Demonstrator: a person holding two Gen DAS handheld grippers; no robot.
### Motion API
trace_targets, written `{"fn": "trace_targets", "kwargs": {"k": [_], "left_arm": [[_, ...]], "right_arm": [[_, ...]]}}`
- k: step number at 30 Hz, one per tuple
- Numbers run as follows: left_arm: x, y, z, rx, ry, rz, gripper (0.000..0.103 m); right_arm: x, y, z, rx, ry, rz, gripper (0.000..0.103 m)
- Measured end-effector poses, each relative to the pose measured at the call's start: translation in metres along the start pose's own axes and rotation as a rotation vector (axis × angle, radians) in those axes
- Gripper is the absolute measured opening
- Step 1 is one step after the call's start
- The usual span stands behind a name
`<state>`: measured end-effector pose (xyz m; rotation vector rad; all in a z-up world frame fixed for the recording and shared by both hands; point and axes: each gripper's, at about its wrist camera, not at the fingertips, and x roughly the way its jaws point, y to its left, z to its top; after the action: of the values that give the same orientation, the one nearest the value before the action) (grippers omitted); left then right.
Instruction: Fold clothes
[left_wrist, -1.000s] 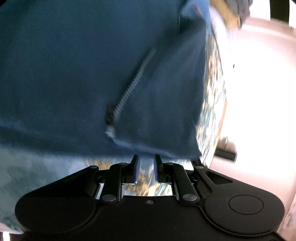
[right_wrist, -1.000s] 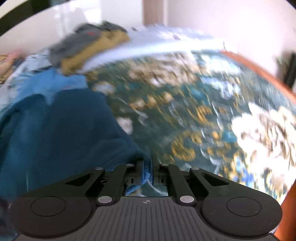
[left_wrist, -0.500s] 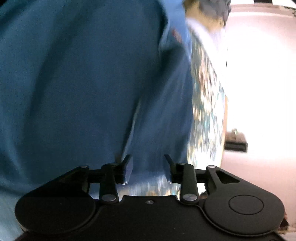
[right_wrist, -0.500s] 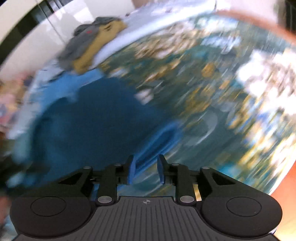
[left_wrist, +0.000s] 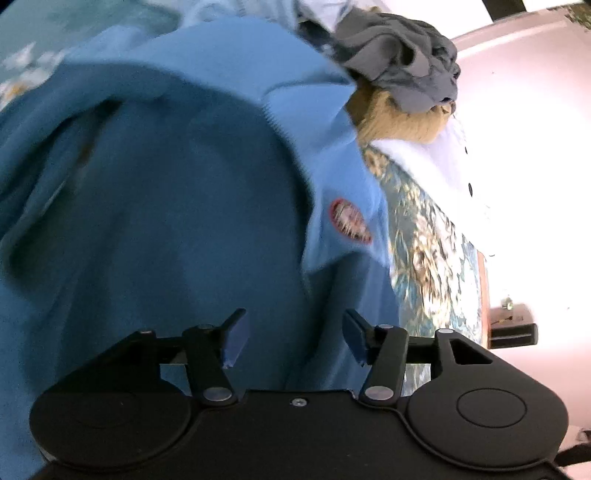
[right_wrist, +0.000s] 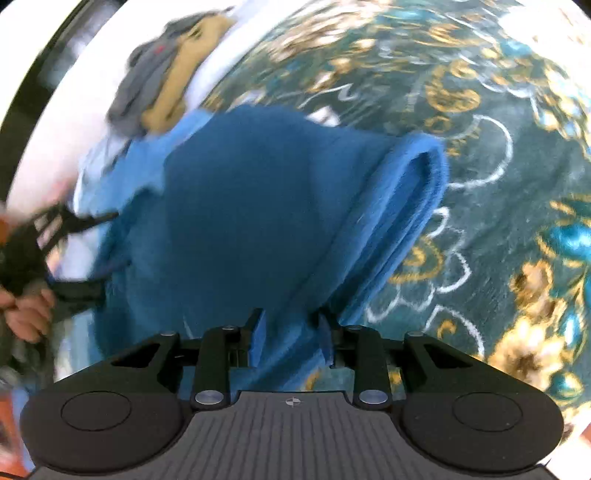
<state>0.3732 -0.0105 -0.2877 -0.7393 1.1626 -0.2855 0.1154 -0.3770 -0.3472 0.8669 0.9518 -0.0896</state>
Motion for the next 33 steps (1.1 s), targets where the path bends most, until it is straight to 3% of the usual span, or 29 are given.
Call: {"fn": "trace_targets", "kwargs": {"k": [5,8,14,17,19,20,27,33], "left_arm": [[0.032,-0.020,0.028,0.063,-0.071,0.020,0.055],[0.047,-0.027,0.035,0.096,-0.105,0.049,0.052],[0.063,-0.029,0.041,0.039,-0.125,0.014,0.030],[0.062,-0.026,0.043,0.012,-0.132,0.023,0.010],[0.058,-0.026,0.045,0.007,-0.146,0.025,0.003],[0.056,-0.026,0.046,0.006,-0.154,0.025,0.003],[0.020,-0.035,0.059,-0.011,-0.274,-0.009,0.002],[0.030,-0.012,0.060,-0.036,-0.236,0.110,0.001]], "right_arm": [[0.006,-0.005,0.003,0.045,0.012,0.102,0.029],[0.014,-0.010,0.007,0.082,0.045,0.162,0.021],[0.030,-0.009,0.007,0.115,0.103,0.191,0.021],[0.032,-0.009,0.012,0.153,0.123,0.223,0.021],[0.030,-0.007,0.016,0.157,0.117,0.232,0.011],[0.028,-0.006,0.018,0.150,0.112,0.232,0.007],[-0.010,-0.009,0.026,0.151,0.063,0.293,0.005],[0.007,-0.019,0.014,0.172,0.144,0.187,0.005]]}}
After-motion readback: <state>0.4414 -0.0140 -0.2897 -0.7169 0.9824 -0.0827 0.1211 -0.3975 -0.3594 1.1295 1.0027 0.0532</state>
